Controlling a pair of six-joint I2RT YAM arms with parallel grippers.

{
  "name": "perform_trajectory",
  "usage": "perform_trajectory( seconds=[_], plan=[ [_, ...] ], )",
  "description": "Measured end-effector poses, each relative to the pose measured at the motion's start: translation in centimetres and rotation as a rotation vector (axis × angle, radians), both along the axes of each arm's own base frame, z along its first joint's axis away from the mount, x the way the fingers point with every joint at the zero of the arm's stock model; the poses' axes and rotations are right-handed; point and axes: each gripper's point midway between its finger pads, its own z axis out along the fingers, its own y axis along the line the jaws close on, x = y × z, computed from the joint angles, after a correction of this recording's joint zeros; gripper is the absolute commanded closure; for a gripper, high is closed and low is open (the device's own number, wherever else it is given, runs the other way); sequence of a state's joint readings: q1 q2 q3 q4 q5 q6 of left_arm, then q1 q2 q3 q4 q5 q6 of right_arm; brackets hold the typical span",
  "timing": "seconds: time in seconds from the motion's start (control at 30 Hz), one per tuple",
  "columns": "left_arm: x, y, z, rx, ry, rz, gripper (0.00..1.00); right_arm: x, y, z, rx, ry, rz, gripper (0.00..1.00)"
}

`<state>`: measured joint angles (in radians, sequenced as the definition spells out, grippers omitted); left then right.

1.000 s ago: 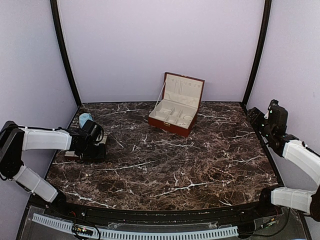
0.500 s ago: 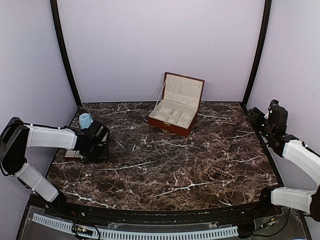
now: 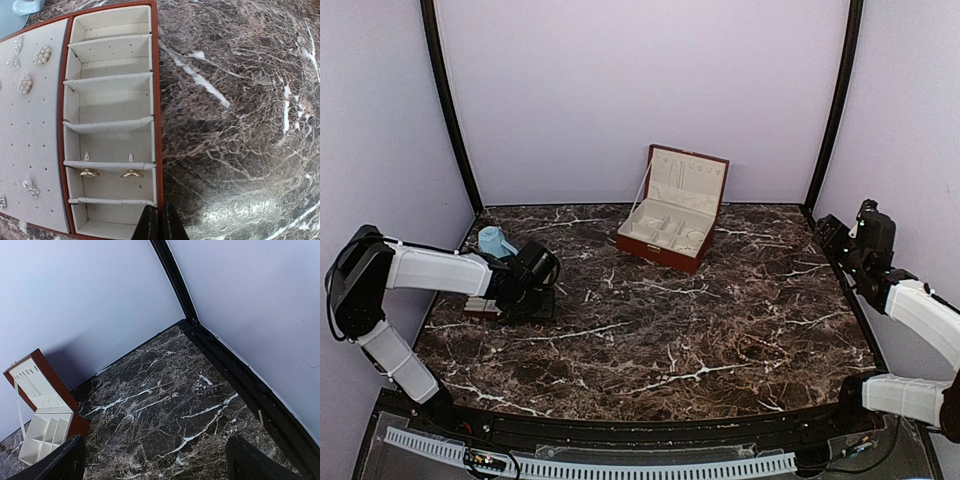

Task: Organize the mixed jewelry
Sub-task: Position the compartment layer at the center of the board.

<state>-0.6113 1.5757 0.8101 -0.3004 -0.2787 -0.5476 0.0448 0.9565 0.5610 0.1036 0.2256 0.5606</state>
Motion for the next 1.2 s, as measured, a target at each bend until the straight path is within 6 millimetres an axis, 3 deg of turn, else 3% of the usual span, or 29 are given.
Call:
perform_trajectory(
  seconds=[0.23,0.47,0.77,1.2],
  plan=[
    [0.5,-3.3,0.0,-0.018,-0.004,-0.031,1.00,0.0,0.0,0.0,-0.001,0.000,-0.001,0.02],
    [0.8,-8.6,0.2,-0.063,-0.011,-0.109,1.00,0.0,-0.1,0.0,-0.002,0.000,-0.003,0.02],
    [-1.0,-14.6,0.3,-0.134,0.019,-0.218,1.00,-0.1,-0.1,-0.2,-0.003,0.005,-0.007,0.02],
    [-2.4,-20.0,0.3,-0.221,0.049,-0.304,1.00,-0.3,-0.3,-0.3,-0.007,0.004,-0.014,0.02]
  ],
)
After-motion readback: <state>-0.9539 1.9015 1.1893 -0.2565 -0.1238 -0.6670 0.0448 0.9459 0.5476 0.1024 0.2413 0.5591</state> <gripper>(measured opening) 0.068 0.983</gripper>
